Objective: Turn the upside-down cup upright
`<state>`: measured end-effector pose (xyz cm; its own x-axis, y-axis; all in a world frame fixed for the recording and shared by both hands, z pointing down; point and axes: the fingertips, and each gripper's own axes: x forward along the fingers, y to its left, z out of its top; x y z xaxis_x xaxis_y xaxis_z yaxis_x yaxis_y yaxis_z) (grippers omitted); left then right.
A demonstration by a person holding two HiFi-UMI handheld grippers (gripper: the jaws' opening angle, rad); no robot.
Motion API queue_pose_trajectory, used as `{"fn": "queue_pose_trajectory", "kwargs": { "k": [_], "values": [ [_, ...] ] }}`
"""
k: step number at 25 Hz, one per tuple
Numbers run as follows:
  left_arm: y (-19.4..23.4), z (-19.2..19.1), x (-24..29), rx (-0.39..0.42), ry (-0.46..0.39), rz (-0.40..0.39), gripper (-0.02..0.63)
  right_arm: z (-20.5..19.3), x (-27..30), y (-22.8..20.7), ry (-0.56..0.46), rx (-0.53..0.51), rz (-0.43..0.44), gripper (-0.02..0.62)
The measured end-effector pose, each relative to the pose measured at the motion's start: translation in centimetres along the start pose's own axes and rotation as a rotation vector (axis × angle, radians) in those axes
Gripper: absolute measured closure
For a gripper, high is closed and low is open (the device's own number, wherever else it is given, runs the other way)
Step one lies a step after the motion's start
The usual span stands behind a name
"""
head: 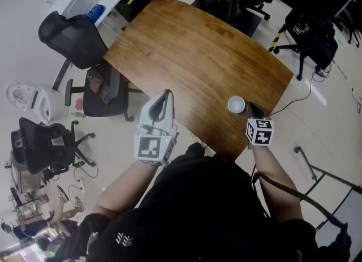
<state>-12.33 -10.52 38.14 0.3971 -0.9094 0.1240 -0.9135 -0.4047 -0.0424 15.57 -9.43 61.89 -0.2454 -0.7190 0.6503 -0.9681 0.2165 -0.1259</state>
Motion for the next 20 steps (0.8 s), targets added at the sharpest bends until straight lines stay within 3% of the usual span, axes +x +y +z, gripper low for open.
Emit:
{"fn": "queue_pose_trajectory", "kwargs": {
  "k": [2,4,5,11,13,15,20],
  "values": [
    [-0.2,0.2,0.0,-0.001,-0.005,-0.003,0.606,0.1,0.1,0.6,-0.002,0.027,0.036,0.591],
    [-0.5,0.4,0.0,0.003,-0.010,-0.011,0.606,-0.2,0.4,1.3,0.007,0.048,0.075,0.499],
    [-0.6,0.5,0.0,0.007,-0.011,-0.015,0.606,-0.4,0.6,1.5,0.015,0.054,0.081,0.486],
    [-0.1,0.7,-0.2,0.010,-0.003,-0.002,0.606,-1.3,2.0,1.6,0.063,0.096,0.085,0.489],
    [0.1,0.4,-0.3,0.013,0.022,0.011,0.606,-1.5,2.3,1.5,0.075,0.097,0.078,0.525],
    [0.5,0.1,-0.4,0.013,0.042,0.024,0.606,-1.5,2.3,1.3,0.077,0.073,0.057,0.580],
    [0.4,0.9,-0.2,0.004,-0.015,-0.002,0.606,-0.3,1.5,0.6,0.035,-0.007,-0.002,0.580]
  ]
}}
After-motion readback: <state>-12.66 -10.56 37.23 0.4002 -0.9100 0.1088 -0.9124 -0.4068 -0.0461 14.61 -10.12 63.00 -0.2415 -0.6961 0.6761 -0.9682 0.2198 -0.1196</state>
